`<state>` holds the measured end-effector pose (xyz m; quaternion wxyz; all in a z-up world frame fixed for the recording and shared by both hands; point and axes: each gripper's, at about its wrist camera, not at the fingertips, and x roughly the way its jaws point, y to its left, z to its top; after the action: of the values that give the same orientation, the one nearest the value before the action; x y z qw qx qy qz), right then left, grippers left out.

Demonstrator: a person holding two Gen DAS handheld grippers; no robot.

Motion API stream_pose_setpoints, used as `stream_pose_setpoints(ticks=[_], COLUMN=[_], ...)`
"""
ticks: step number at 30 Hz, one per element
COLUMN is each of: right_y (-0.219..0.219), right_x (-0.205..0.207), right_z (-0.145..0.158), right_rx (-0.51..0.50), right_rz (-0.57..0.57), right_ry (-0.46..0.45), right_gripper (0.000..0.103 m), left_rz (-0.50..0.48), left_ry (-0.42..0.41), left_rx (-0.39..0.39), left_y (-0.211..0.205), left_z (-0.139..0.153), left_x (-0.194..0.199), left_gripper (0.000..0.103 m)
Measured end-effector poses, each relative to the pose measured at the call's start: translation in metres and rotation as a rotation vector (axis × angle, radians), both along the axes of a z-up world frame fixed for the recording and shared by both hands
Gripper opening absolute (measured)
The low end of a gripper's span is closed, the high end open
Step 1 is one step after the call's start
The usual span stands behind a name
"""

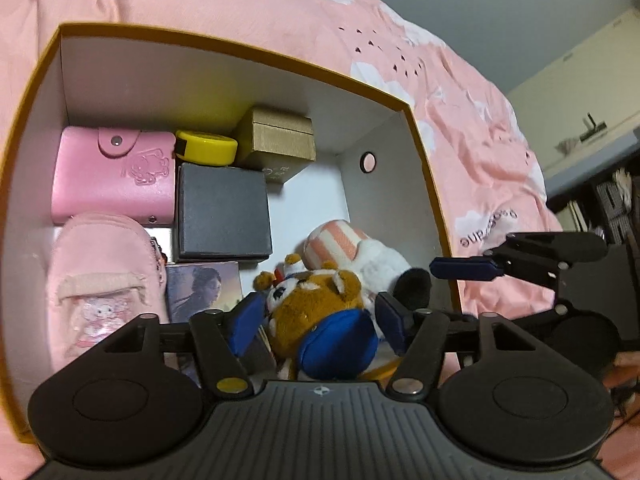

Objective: Organize objects
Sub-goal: 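Lower both plush toys into the box and open both grippers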

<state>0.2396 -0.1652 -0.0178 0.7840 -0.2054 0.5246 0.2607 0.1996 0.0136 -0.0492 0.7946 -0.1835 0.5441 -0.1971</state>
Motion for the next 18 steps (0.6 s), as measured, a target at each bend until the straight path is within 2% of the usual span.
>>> stream_pose_setpoints(ticks=[5,8,13,18], right_y=[0.000,0.000,0.000,0.001], right_x=[0.000,0.002,0.003,0.005], right_z=[-0.006,-0.011,-0.014,-0.016], right_rx=[-0.012,-0.018,-0.021,-0.006], right_rz=[-0.008,-0.018,-0.036,-0.049], right_ry=[0.015,0.032,0.049,0.071], right_gripper=[0.048,0.039,0.035,0.035], left_rz=[-0.007,0.023,0.056,0.033], left_ry=[0.091,0.124,0.161,0.161], left_rx=[-0.022,-0.065,-0.104,-0.078], left_y=[0.001,0.002,-0.001,-0.007], left_z=[-0.007,-0.014,-0.024,-0.028], left_x=[0.001,0.002,0.005,0.007], left_gripper=[0.064,0.060,0.058,0.058])
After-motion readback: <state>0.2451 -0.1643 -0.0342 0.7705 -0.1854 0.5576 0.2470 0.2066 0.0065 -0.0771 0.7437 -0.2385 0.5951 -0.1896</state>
